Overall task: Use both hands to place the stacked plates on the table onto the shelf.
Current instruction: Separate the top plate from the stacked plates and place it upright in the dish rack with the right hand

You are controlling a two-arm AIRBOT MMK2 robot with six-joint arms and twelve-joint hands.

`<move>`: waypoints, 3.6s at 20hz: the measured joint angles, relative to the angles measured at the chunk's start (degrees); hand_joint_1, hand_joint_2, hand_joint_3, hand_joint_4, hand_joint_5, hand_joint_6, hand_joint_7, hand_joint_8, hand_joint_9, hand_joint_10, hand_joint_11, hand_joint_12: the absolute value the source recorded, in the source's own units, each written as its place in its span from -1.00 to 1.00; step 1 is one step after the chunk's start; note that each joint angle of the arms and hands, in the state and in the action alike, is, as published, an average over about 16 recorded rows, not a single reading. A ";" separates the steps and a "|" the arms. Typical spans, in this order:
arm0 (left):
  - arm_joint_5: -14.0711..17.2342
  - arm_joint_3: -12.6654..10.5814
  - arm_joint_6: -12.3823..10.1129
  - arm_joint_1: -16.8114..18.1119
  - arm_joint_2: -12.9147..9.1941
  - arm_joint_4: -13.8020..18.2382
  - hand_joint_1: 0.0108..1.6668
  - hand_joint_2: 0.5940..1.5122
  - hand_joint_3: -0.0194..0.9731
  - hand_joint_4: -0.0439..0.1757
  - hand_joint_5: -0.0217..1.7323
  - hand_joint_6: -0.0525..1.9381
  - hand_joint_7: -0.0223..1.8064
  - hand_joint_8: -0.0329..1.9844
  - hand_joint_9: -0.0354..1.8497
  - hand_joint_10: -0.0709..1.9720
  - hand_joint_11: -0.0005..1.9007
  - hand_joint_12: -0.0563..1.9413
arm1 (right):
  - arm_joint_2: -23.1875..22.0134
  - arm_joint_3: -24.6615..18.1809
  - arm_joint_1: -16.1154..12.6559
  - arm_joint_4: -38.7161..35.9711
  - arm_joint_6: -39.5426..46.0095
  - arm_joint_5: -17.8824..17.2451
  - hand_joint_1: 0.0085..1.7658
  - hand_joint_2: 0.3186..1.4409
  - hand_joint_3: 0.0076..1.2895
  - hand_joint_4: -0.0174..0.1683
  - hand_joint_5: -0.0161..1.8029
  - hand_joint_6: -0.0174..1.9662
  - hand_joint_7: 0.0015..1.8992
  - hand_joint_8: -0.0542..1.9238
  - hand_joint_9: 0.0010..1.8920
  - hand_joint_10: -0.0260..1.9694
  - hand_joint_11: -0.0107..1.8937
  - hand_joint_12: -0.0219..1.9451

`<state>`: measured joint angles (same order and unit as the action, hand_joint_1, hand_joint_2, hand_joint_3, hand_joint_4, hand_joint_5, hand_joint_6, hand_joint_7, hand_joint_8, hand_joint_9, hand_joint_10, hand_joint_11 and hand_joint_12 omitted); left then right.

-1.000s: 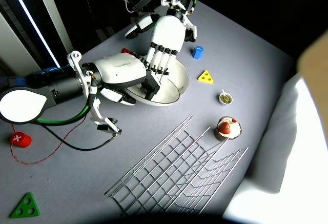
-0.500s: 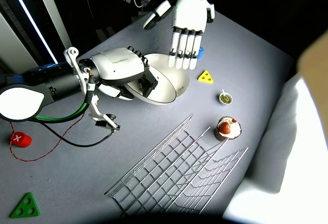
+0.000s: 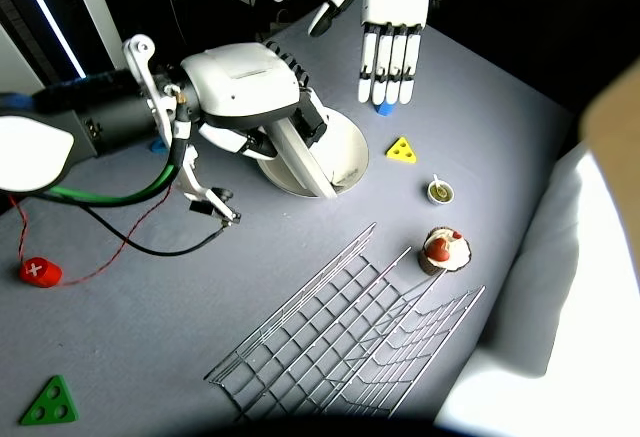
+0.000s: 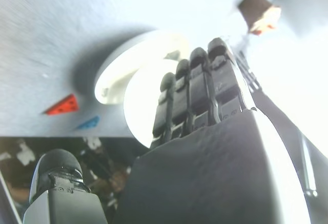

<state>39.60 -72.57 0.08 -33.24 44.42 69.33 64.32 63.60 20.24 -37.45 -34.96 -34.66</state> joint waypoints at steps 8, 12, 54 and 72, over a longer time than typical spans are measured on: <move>0.46 0.51 -0.01 -0.21 -2.67 2.11 -0.87 -0.30 -0.95 -0.53 -0.89 -0.93 -0.87 -0.95 -0.86 -0.93 -0.91 -0.93 | -2.31 -0.66 -6.39 -0.56 18.10 3.13 0.66 0.05 -0.99 -0.83 0.03 0.02 0.18 -0.44 0.25 -0.34 0.03 0.42; 0.23 0.84 -0.02 -0.33 -3.04 2.65 -0.87 -0.29 -0.95 -0.53 -0.89 -0.93 -0.87 -0.95 -0.86 -0.93 -0.91 -0.93 | -3.34 -0.18 -9.02 -0.98 26.43 3.76 0.67 0.05 -0.99 -0.84 0.02 0.04 0.17 -0.42 0.24 -0.33 0.04 0.41; 0.70 0.73 -0.01 -0.50 -2.33 1.43 -0.87 -0.22 -0.95 -0.53 -0.91 -0.93 -0.90 -0.96 -0.89 -0.93 -0.96 -0.93 | -3.86 15.40 -22.01 17.84 41.24 27.71 0.68 0.10 -0.99 -0.90 0.00 0.04 0.07 -0.24 0.15 -0.21 0.06 0.38; 4.31 -0.02 0.00 -1.31 1.10 -1.06 -0.88 -0.23 -0.96 -0.54 -0.90 -0.94 -0.87 -0.96 -0.87 -0.93 -0.92 -0.93 | -3.68 19.03 -19.82 19.91 38.77 28.86 0.68 0.13 -0.99 -0.90 -0.03 0.06 0.06 -0.22 0.14 -0.18 0.04 0.41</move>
<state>43.91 -72.60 0.08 -34.55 45.52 68.27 60.64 82.63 0.42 -17.55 3.81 -5.80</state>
